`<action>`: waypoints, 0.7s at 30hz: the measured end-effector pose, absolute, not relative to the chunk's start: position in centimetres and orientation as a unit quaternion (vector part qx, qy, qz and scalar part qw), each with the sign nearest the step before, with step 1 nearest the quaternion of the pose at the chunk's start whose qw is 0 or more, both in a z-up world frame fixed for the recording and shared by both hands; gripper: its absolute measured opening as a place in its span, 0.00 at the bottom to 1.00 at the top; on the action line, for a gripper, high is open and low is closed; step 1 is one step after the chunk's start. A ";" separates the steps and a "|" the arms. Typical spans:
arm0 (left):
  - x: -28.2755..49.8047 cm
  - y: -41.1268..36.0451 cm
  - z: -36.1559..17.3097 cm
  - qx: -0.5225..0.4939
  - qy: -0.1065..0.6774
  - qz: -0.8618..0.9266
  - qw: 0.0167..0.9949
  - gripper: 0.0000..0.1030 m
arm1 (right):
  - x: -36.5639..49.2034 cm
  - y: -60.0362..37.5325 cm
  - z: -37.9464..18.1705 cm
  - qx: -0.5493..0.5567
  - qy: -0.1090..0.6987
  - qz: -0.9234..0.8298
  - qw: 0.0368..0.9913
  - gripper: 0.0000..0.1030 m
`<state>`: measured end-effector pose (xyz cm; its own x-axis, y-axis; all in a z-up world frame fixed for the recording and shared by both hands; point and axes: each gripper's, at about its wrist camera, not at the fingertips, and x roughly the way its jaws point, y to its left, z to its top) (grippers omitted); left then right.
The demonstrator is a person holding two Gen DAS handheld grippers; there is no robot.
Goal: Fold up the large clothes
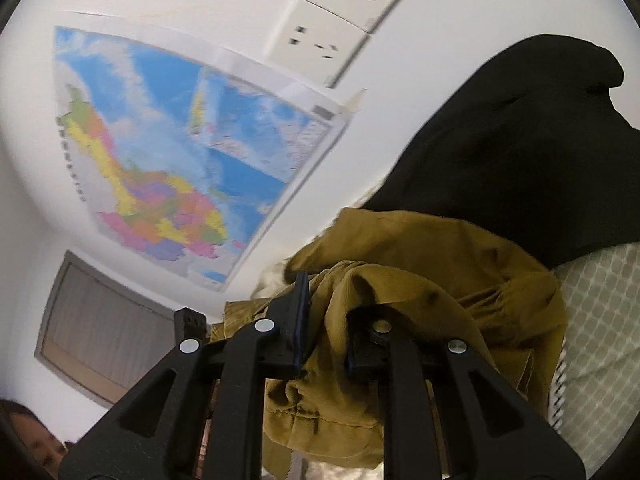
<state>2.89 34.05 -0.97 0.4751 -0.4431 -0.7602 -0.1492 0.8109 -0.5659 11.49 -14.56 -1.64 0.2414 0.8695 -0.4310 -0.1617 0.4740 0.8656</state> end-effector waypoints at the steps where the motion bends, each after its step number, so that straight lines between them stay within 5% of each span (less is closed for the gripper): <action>1: 3.5 34.3 -1.4 -0.300 0.509 -0.090 0.801 0.14 | 12.2 -14.4 -2.2 0.361 0.501 0.361 0.699 0.15; 9: 7.4 35.5 -4.3 -0.335 0.545 -0.084 0.763 0.15 | 15.2 -13.5 -5.1 0.376 0.527 0.330 0.687 0.21; 10: 7.8 35.6 -4.6 -0.338 0.550 -0.085 0.759 0.15 | 15.4 -13.5 -5.4 0.383 0.529 0.329 0.682 0.28; 13: 8.3 35.9 -5.2 -0.350 0.556 -0.092 0.748 0.17 | 15.1 -14.2 -4.7 0.391 0.522 0.314 0.690 0.79; 18: 8.4 36.2 -5.7 -0.366 0.552 -0.098 0.743 0.17 | 12.5 -16.1 0.2 0.357 0.454 0.350 0.738 0.77; 21: 8.3 36.3 -5.8 -0.377 0.547 -0.106 0.740 0.18 | 8.7 -13.4 3.0 0.225 0.432 0.387 0.783 0.77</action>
